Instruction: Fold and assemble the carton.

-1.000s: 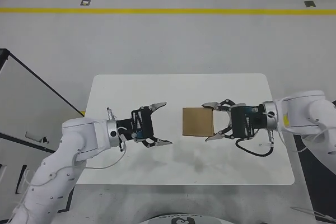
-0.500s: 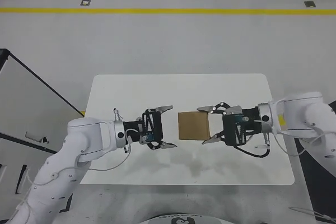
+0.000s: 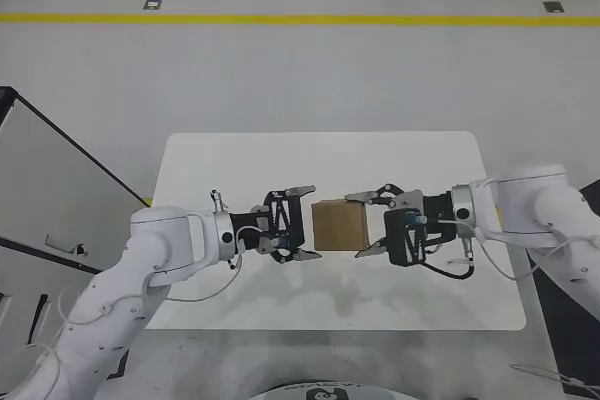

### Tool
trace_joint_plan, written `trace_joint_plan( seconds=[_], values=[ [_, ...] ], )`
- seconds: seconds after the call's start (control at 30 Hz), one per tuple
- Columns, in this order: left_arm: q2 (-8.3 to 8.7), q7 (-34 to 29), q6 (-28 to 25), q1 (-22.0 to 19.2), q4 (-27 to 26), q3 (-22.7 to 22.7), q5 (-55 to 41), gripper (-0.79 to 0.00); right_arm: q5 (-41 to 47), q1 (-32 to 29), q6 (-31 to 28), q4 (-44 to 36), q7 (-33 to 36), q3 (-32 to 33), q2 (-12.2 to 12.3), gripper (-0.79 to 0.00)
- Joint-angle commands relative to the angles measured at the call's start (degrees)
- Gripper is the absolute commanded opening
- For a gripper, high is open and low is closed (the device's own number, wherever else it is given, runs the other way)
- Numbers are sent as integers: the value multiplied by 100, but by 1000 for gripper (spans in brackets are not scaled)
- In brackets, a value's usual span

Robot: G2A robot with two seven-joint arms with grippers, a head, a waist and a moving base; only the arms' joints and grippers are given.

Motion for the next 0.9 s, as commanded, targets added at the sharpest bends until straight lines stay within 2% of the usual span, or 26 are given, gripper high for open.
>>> trace_joint_plan(
  seconds=[0.0, 0.6, 0.87],
  values=[
    [6, -52, -24, -2, -11, 4, 29, 0, -7, 13, 31, -14, 106, -14, -15, -785],
    [24, -704, 150, -70, -47, 109, -319, 0, 505, 409, 219, -9, 1205, -391, -226, -785],
    [23, -700, 213, -54, -55, 118, -281, 0, 493, 412, 297, -30, 1209, -393, -239, -785]
  ],
)
